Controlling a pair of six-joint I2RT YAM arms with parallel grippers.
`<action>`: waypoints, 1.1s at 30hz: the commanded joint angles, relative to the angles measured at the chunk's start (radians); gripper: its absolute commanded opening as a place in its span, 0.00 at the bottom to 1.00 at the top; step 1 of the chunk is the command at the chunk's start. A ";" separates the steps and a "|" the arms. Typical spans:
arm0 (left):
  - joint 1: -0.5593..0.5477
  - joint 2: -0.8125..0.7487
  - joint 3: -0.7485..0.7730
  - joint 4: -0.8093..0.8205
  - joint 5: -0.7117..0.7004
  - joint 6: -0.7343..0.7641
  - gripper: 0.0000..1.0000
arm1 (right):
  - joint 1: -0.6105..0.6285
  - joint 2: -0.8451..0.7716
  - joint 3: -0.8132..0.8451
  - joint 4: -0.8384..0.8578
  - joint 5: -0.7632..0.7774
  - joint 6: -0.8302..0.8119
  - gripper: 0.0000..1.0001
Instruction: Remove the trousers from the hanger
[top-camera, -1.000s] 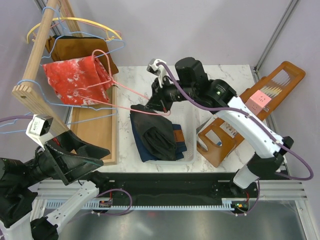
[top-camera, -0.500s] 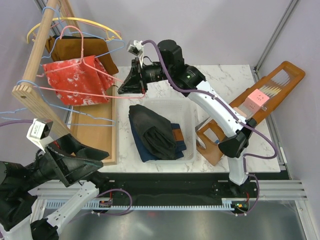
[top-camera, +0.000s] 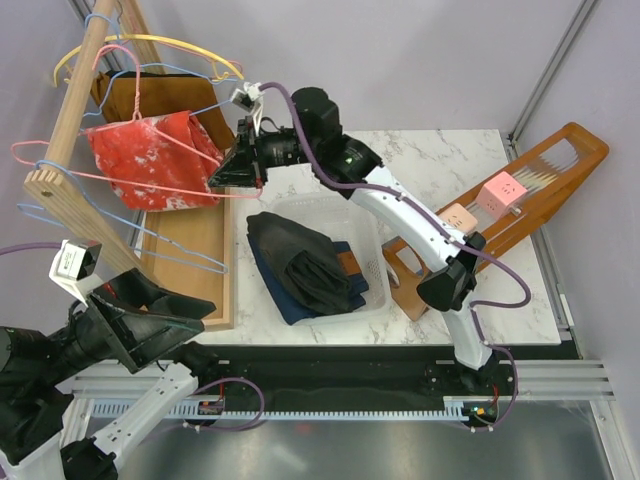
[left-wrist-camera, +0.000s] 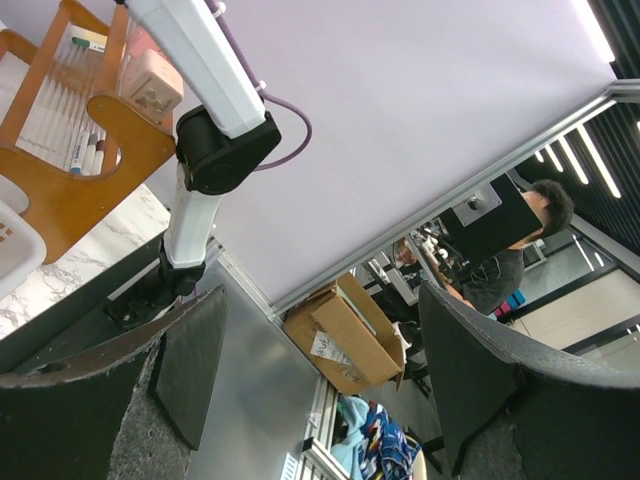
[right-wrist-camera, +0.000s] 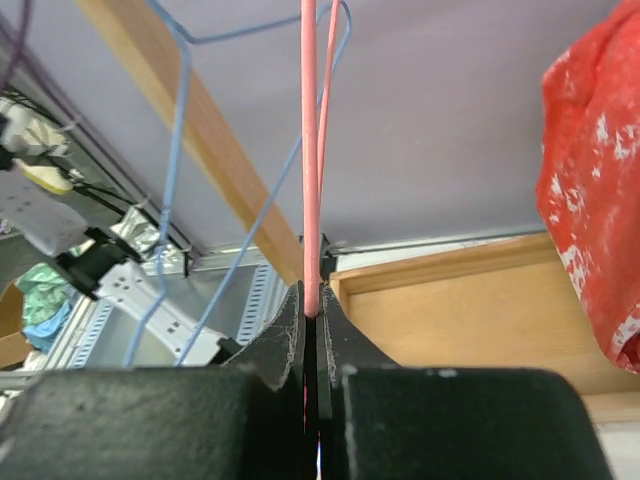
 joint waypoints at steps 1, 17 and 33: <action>0.001 0.006 -0.010 0.013 -0.011 -0.022 0.84 | 0.063 -0.019 0.001 0.039 0.183 -0.113 0.00; 0.001 0.022 -0.025 0.034 0.023 -0.025 0.84 | 0.155 -0.061 -0.025 -0.016 0.355 -0.196 0.00; 0.001 0.011 -0.032 0.036 0.027 -0.028 0.84 | 0.255 0.031 0.053 -0.119 0.490 -0.223 0.00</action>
